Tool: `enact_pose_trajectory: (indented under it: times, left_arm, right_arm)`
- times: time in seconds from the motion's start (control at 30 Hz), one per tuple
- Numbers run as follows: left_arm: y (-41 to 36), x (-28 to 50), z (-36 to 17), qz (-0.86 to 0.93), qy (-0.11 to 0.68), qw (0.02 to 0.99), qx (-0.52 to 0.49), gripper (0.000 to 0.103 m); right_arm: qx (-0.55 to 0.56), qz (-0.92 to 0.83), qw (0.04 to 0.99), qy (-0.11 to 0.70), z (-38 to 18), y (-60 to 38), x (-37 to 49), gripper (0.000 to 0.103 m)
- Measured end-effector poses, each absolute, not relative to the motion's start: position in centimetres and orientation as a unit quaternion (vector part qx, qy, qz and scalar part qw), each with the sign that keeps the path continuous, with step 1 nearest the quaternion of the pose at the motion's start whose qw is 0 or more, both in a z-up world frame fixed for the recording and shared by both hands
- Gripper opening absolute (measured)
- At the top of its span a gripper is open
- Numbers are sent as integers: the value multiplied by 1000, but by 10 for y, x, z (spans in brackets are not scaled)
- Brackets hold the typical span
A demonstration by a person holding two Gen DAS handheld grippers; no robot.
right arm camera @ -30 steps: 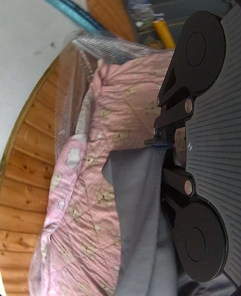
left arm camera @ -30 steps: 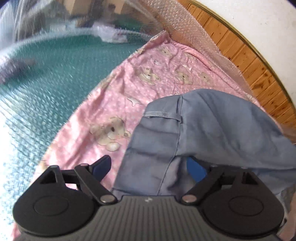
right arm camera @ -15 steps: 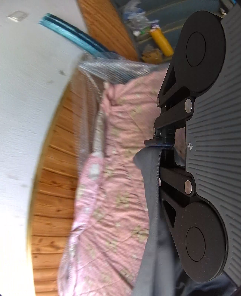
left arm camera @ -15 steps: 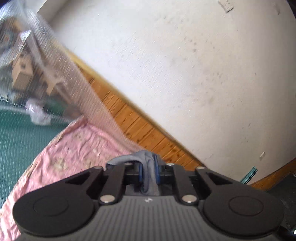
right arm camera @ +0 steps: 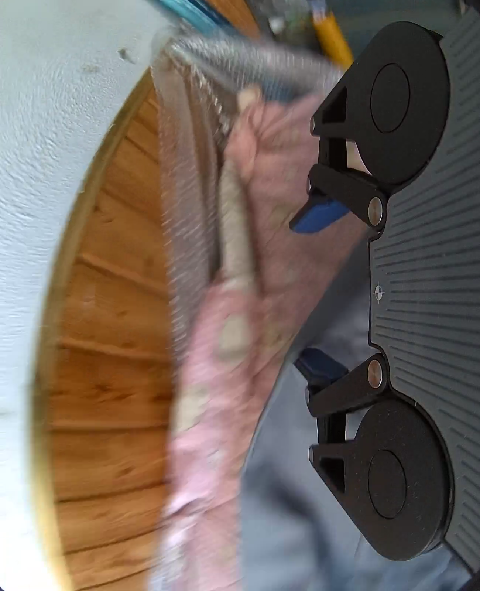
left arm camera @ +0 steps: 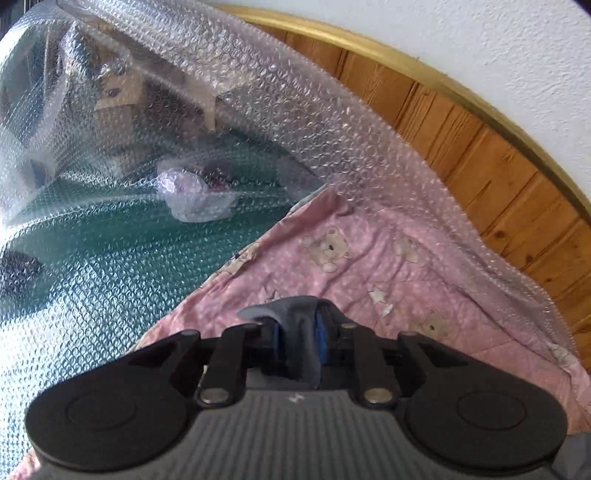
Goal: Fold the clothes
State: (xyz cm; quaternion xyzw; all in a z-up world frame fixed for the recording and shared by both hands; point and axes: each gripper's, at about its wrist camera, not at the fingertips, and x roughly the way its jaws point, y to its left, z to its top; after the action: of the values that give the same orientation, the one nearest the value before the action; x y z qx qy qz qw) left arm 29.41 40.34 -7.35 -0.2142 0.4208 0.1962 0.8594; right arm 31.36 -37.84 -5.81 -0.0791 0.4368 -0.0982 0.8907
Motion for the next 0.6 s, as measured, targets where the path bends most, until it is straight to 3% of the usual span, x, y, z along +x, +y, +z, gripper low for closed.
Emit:
enact_pose_trajectory:
  times: [0.1, 0.23, 0.3, 0.37, 0.4, 0.53, 0.6]
  left_arm:
    - [407, 254, -70, 183, 406, 865, -231, 31]
    - [409, 213, -70, 172, 426, 861, -217, 35]
    - [407, 188, -71, 168, 432, 862, -205, 45]
    - [405, 159, -72, 171, 432, 861, -205, 58]
    - [404, 146, -72, 176, 432, 860, -209, 62]
    - [403, 99, -79, 187, 432, 857, -211, 70]
    - [400, 84, -91, 172, 442, 854, -216, 78]
  right_arm:
    - [-65, -103, 914, 388, -85, -392, 280, 80]
    - [-60, -119, 907, 400, -115, -407, 253, 75]
    - [-42, -105, 904, 413, -123, -408, 236, 70]
    - [-24, -74, 906, 416, -122, -400, 201, 77]
    - [-17, -60, 905, 420, -122, -397, 181, 83]
    - [12, -91, 887, 453, -128, -396, 98, 83]
    - [73, -130, 874, 463, -130, -403, 54, 84]
